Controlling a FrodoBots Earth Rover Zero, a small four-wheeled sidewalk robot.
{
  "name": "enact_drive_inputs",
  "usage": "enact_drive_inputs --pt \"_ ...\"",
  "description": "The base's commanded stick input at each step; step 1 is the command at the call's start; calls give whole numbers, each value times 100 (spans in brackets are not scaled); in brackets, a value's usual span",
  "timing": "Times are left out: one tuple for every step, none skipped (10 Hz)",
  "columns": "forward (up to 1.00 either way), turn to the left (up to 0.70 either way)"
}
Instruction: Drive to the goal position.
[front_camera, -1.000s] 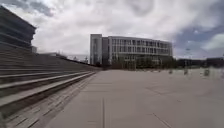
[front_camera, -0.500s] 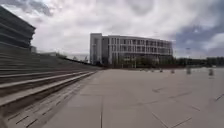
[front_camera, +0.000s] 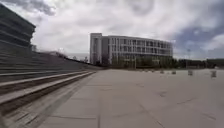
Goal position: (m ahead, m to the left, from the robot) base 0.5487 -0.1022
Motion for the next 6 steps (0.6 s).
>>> enact_drive_inputs --pt "70 -34" --pt "70 -34" --pt "70 -34" --pt "70 -34" --pt "70 -34" --pt "70 -34"
